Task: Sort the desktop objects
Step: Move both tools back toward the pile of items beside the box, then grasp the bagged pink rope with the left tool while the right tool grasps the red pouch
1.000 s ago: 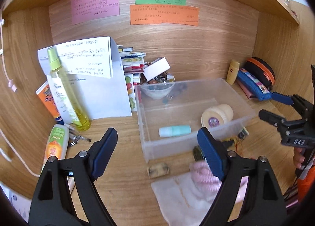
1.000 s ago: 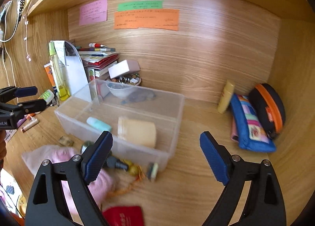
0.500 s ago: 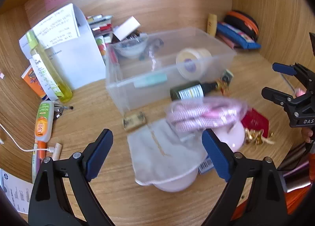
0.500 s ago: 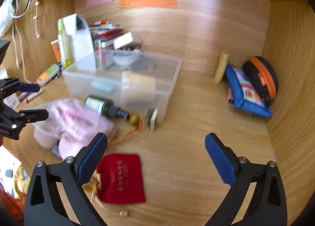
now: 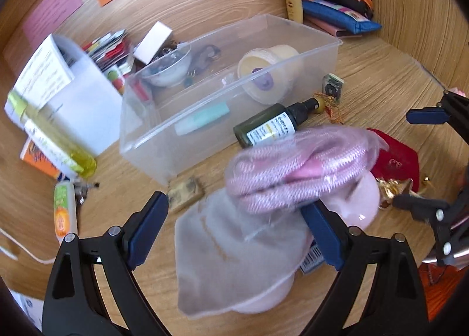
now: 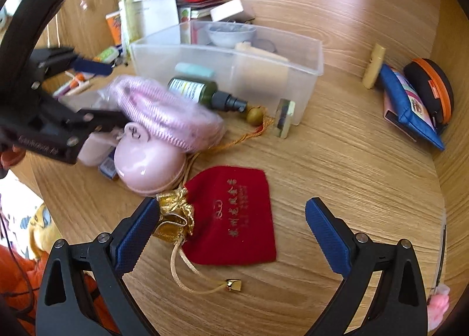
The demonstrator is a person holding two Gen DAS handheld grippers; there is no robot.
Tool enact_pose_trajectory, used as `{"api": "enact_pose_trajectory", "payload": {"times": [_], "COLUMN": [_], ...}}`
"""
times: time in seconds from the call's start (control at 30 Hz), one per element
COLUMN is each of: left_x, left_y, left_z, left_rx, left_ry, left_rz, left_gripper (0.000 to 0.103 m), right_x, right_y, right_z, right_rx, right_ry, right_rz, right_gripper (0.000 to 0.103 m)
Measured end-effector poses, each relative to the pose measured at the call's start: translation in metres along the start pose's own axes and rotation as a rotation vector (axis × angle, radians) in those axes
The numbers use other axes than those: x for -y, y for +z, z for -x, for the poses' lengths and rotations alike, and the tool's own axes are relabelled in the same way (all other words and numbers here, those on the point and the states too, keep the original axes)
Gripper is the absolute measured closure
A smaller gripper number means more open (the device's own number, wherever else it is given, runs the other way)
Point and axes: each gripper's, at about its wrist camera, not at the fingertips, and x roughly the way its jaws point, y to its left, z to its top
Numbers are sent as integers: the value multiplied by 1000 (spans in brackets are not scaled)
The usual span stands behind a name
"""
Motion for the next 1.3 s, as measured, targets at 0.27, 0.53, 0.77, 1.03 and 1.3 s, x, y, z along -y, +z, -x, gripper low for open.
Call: {"api": "enact_pose_trajectory", "payload": {"times": [0.27, 0.53, 0.77, 1.03, 1.3], "left_x": [16, 25, 29, 26, 9], "left_y": [17, 29, 34, 28, 26], "left_z": [-11, -13, -15, -6, 4], "left_rx": [-14, 29, 37, 58, 80], "left_ry": [0, -32, -130, -151, -169], "left_rz": [-117, -135, -129, -99, -6], "left_gripper": [10, 11, 41, 69, 76], "right_x": [3, 12, 30, 46, 47], "right_y": [-1, -6, -7, -1, 16], "right_z": [-11, -12, 1, -1, 16], "right_rx": [-64, -78, -72, -33, 47], "right_ry": [19, 40, 37, 36, 7], "right_rz": [13, 10, -3, -67, -81], "right_gripper": [4, 13, 58, 83, 83]}}
